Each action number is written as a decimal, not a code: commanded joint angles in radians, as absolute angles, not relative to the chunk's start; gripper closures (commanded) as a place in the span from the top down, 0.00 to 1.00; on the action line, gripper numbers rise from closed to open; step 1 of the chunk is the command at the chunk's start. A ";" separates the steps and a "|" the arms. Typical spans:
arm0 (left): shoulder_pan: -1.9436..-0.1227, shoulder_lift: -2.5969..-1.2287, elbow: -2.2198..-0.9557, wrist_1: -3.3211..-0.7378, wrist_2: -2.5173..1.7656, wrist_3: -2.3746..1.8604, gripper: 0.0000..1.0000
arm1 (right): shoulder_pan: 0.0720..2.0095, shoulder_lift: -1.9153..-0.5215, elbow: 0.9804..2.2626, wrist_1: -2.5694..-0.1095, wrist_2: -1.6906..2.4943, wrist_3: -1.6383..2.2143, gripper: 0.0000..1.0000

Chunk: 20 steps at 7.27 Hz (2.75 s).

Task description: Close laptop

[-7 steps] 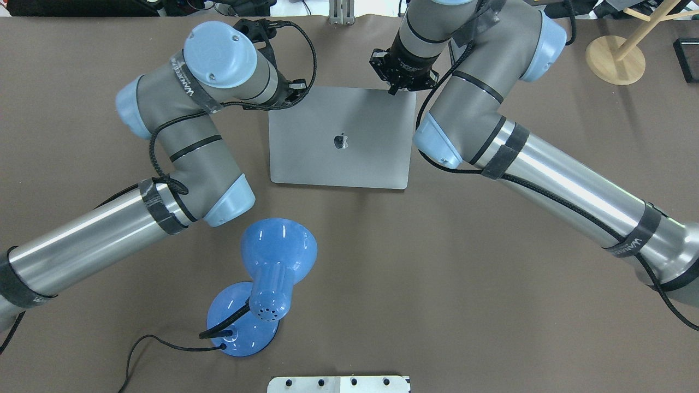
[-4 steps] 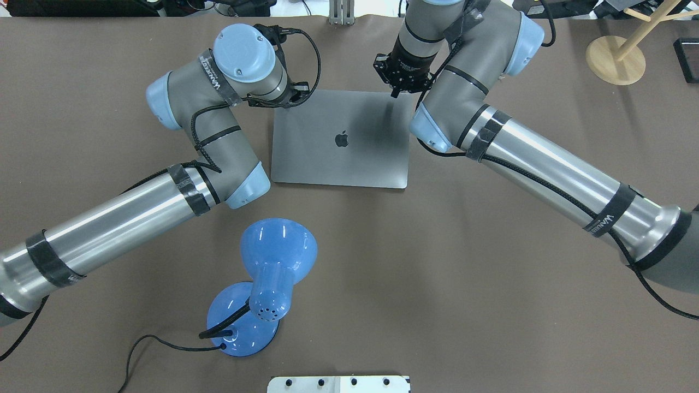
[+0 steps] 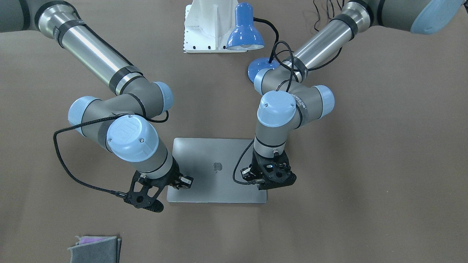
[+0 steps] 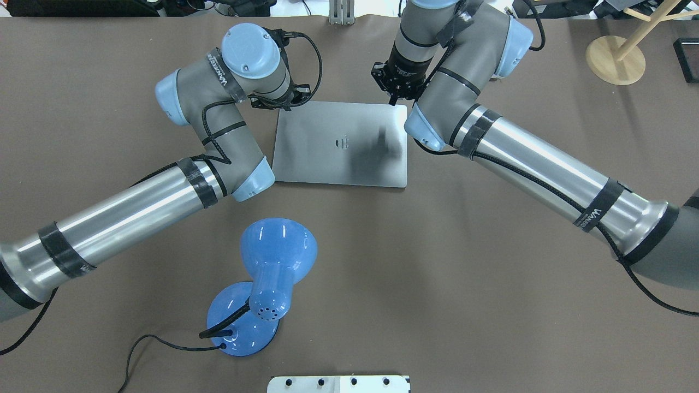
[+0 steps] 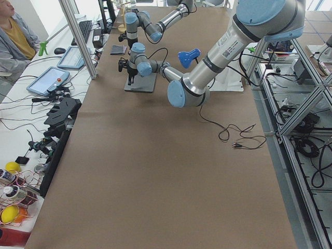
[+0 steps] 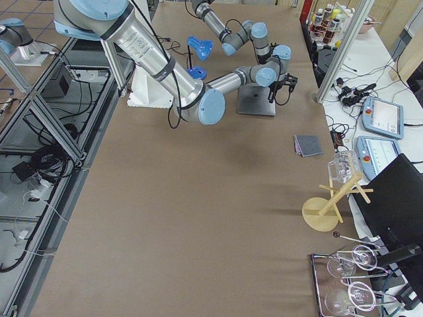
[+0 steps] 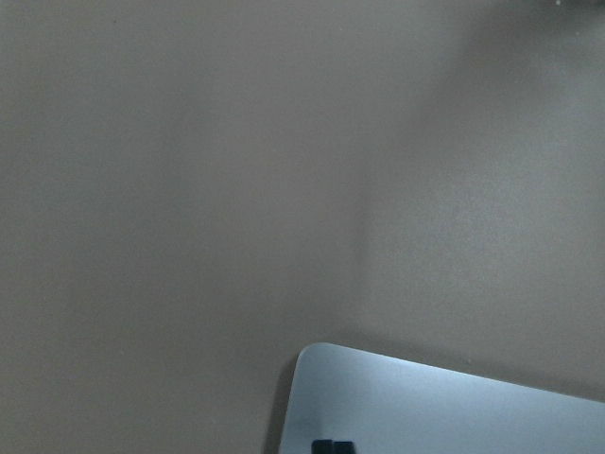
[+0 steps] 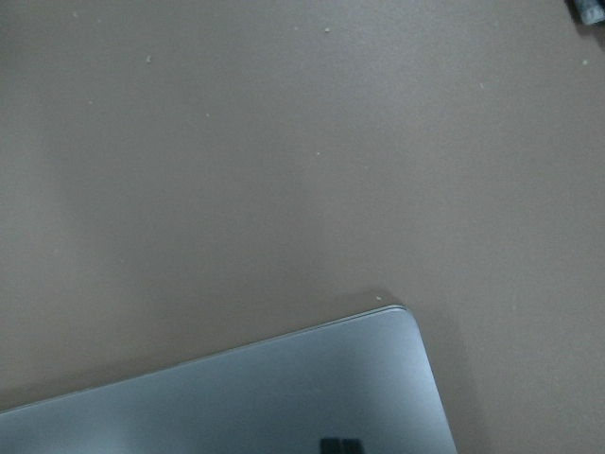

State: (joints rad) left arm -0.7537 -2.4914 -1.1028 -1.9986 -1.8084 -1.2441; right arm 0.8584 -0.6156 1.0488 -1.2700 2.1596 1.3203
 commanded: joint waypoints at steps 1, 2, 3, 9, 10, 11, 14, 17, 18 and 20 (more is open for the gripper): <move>-0.907 -2.426 -1.318 -1.848 -2.098 -1.208 0.00 | 0.987 -0.790 1.340 -1.285 2.294 1.301 0.00; -0.979 -2.295 -1.549 -1.683 -2.170 -1.068 0.00 | 1.090 -0.918 1.508 -1.346 2.383 1.222 0.00; -1.032 -2.128 -1.776 -1.546 -2.175 -0.890 0.00 | 1.167 -1.031 1.657 -1.480 2.432 1.040 0.00; -1.491 -1.594 -1.912 -1.400 -2.353 -0.047 0.80 | 1.540 -1.560 1.931 -1.960 2.278 -0.166 0.00; -1.534 -1.554 -1.898 -1.397 -2.356 0.009 0.98 | 1.543 -1.569 1.937 -1.994 2.283 -0.167 0.99; -1.557 -1.555 -1.876 -1.397 -2.352 0.009 0.98 | 1.545 -1.581 1.947 -1.991 2.295 -0.166 1.00; -1.559 -1.557 -1.841 -1.397 -2.347 0.009 0.98 | 1.545 -1.591 1.948 -1.985 2.299 -0.172 1.00; -1.555 -1.566 -1.813 -1.407 -2.306 0.009 0.98 | 1.543 -1.588 1.957 -1.976 2.299 -0.176 1.00; -1.555 -1.574 -1.813 -1.407 -2.275 0.009 0.98 | 1.542 -1.585 1.959 -1.976 2.299 -0.176 1.00; -1.555 -1.569 -1.815 -1.416 -2.283 0.011 0.98 | 1.542 -1.591 1.996 -1.977 2.313 -0.169 1.00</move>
State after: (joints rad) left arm -1.5556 -1.5705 -1.8153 -1.4102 -2.2851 0.0088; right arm 1.5421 -1.5885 1.9750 -1.9768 2.3036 -0.1729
